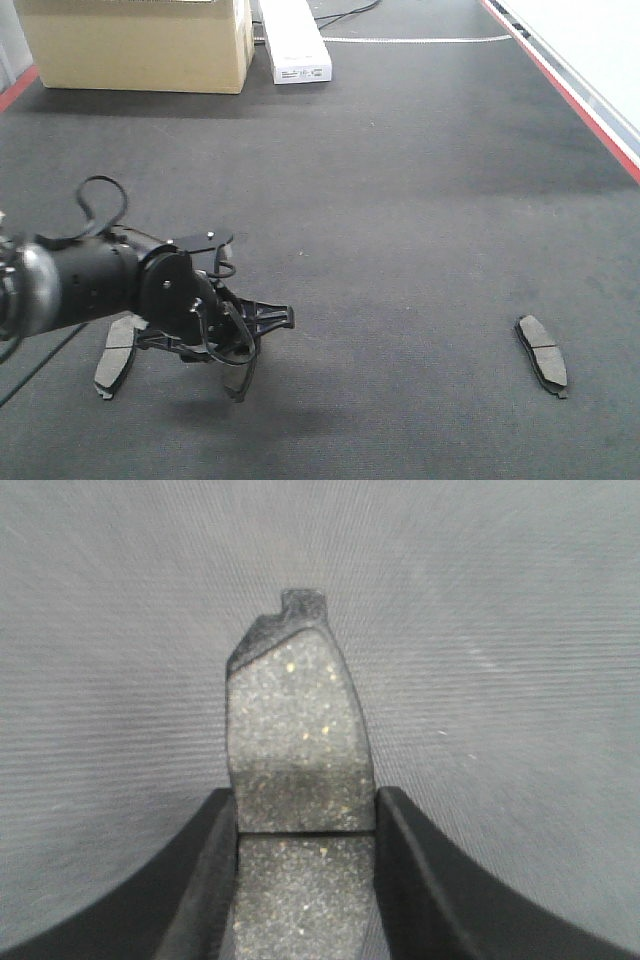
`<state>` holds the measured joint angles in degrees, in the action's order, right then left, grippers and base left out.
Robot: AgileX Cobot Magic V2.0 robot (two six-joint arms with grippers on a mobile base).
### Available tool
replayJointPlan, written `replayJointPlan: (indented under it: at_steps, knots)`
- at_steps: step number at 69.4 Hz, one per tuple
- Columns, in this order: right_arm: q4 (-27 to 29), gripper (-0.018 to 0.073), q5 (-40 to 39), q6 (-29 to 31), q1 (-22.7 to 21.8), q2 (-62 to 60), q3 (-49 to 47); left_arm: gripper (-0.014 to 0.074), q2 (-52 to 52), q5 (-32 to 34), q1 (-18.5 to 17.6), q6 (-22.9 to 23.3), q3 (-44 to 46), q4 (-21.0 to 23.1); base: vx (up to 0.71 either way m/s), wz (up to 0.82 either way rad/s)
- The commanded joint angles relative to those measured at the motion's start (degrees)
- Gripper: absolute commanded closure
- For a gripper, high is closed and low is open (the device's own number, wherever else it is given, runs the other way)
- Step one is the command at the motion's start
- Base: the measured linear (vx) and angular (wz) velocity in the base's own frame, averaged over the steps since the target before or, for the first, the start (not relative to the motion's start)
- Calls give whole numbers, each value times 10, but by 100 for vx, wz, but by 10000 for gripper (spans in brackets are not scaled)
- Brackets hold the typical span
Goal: Move and align brake pads A on conveyor
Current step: 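Lower the left gripper and release its pad beside the placed pad, then raise the empty left gripper away from the belt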
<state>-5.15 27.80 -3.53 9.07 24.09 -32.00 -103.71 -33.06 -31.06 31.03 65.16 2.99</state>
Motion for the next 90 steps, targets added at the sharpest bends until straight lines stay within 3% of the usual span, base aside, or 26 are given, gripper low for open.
replayJointPlan:
  at_steps: [1, 13, 31, 39, 49, 59, 74, 90]
  knots:
    - [-6, 564, -56, 5, -4, 3, -16, 508, 5, 10, -8, 10, 30, 8, 0, 0]
    - [-6, 564, -56, 5, -4, 3, -16, 419, -24, -10, -10, 10, 52, 9, 0, 0]
    - [-6, 564, -56, 5, -4, 3, -16, 169, -34, -9, -10, 9, 75, 15, 0, 0]
    - [-6, 564, -56, 5, -4, 3, -16, 101, -31, -28, -10, 9, 89, 13, 0, 0]
    - [-6, 564, -56, 5, -4, 3, -16, 94, 0, -35, -10, -20, 97, 9, 0, 0]
    - [-6, 564, -55, 5, -4, 3, -16, 94, 73, -39, -10, -54, 96, -27, 0, 0]
    - [-6, 564, -55, 5, -4, 3, -16, 94, 215, -68, -10, -60, 68, -97, 0, 0]
    - [-6, 564, -55, 5, -4, 3, -16, 94, 386, -61, -10, -62, -32, -159, 0, 0]
